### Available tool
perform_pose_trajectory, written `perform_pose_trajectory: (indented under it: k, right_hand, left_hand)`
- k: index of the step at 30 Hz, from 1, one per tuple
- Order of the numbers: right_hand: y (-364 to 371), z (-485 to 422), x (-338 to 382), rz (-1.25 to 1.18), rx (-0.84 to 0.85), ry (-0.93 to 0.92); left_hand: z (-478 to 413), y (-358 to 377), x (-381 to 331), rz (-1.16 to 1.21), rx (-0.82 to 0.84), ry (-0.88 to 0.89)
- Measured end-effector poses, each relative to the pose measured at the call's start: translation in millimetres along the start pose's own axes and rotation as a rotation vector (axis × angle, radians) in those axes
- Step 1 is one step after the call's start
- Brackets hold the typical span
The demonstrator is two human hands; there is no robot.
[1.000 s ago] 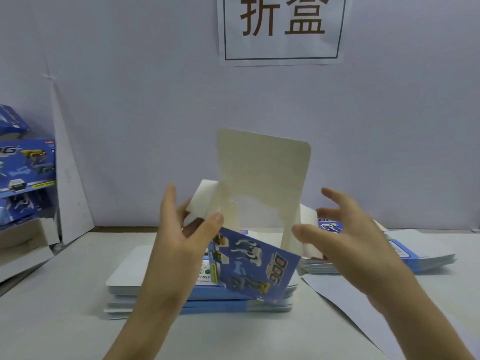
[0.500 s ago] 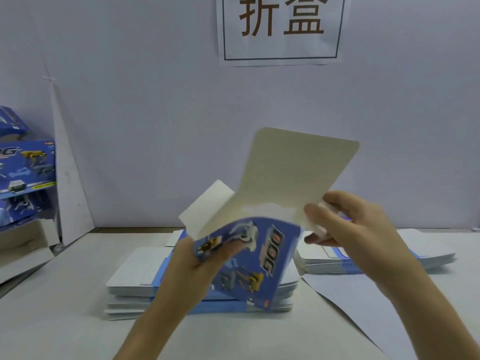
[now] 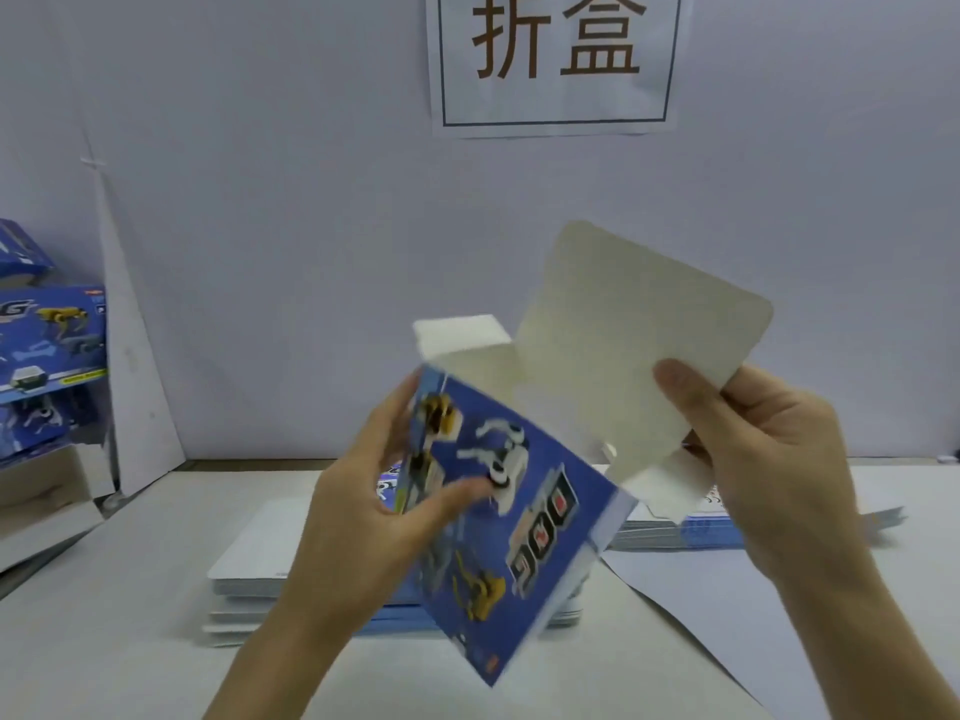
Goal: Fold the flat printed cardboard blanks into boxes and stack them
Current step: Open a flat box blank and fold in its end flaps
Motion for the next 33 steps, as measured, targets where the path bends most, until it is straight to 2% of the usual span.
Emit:
perform_pose_trajectory:
  k: [1,3,7,10,14,18,21,22,24,25,27,33]
  right_hand:
    - [0.0,1.4,-2.0,0.011,-0.064,-0.016]
    - [3.0,4.7,-7.5,0.020,-0.132,-0.017]
    - [13.9,10.9,-13.1,0.034,-0.060,0.037]
    - [19.9,14.4,-12.3,0.017,0.038,0.111]
    - [12.6,6.8,-19.3,-0.036,-0.027,0.205]
    - [8.7,2.7,-48.9,-0.112,-0.079,0.500]
    - [9.0,7.0,-75.8,-0.193,-0.089,0.837]
    - [12.0,12.8,-82.9,-0.200,-0.027,0.976]
    - [23.8,30.1,-88.0,-0.182,0.213,1.198]
    - [28.7,35.8,-90.5,-0.172,0.304,1.228]
    - [33.9,38.7,-94.9,-0.151,0.340,1.205]
    - [25.3,18.4,-96.0,-0.282,0.112,1.005]
  left_hand:
    - [0.6,2.2,-1.8,-0.001,-0.012,0.020]
    - [5.6,11.3,2.2,0.007,0.089,-0.028]
    - [18.2,26.7,19.2,-0.219,0.253,-0.208]
    - [22.6,32.8,34.1,-0.306,0.257,-0.226]
    - [22.1,29.2,47.4,-0.254,0.239,-0.232]
    - [24.3,28.8,60.5,-0.212,0.239,-0.314]
    - [25.1,27.4,67.7,-0.150,0.208,-0.334]
    - [24.9,26.1,68.5,-0.134,0.195,-0.327]
    - [24.9,23.8,68.1,-0.095,0.181,-0.306]
    - [25.2,22.9,67.6,-0.082,0.181,-0.301]
    - [25.5,21.1,64.3,-0.102,0.183,-0.277]
    - [14.2,12.1,50.1,-0.305,0.138,-0.102]
Point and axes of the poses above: each hand's wrist, its own z-axis away from the middle knuckle, its own y-axis out of the palm, x = y × z, the point moved 4 cm from there along -z, towards the middle knuckle, and after that the axes turned 10 degrees about -x, right-handed, at the moved point
